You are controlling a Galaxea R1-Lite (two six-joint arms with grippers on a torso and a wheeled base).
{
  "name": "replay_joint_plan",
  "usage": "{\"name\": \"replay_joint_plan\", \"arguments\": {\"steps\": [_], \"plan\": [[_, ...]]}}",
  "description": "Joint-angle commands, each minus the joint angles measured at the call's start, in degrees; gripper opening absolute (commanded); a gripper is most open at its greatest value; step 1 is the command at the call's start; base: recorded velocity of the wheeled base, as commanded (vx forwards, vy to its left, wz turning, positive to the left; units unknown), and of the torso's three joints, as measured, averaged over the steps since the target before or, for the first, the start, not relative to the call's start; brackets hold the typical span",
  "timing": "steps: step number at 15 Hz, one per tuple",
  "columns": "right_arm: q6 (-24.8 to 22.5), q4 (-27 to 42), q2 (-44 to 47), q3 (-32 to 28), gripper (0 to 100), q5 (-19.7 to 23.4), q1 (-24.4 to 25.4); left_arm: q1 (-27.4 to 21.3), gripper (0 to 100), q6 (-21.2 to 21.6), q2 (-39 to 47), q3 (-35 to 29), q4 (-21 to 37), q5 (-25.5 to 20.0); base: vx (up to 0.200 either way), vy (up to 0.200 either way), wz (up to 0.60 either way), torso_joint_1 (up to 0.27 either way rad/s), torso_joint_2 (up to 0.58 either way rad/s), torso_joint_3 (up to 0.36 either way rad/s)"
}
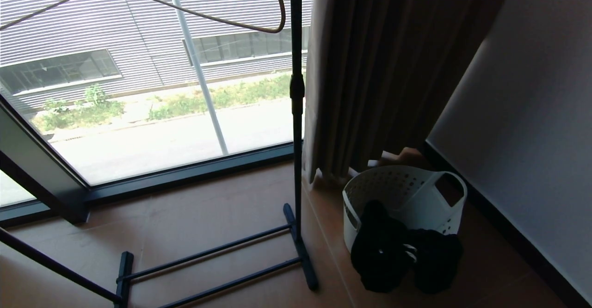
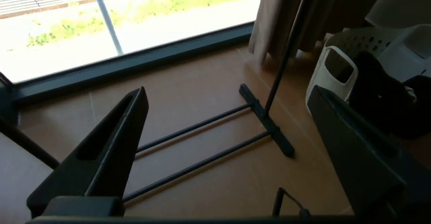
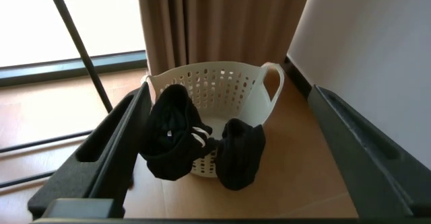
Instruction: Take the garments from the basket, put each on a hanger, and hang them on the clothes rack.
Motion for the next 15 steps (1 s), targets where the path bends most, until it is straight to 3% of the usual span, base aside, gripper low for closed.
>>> {"name": "replay_joint_plan", "arguments": {"steps": [1, 15], "plan": [[-0.01, -0.01, 0.02, 0.0, 100, 0.04, 0.0, 0.04, 100, -0.01, 0.07, 0.0, -0.03, 0.0, 0.0, 0.0, 0.0, 0.002, 0.0, -0.198], [0.08, -0.01, 0.02, 0.0, 100, 0.04, 0.0, 0.04, 100, -0.01, 0.07, 0.0, -0.03, 0.0, 0.0, 0.0, 0.0, 0.004, 0.0, -0.197]]}}
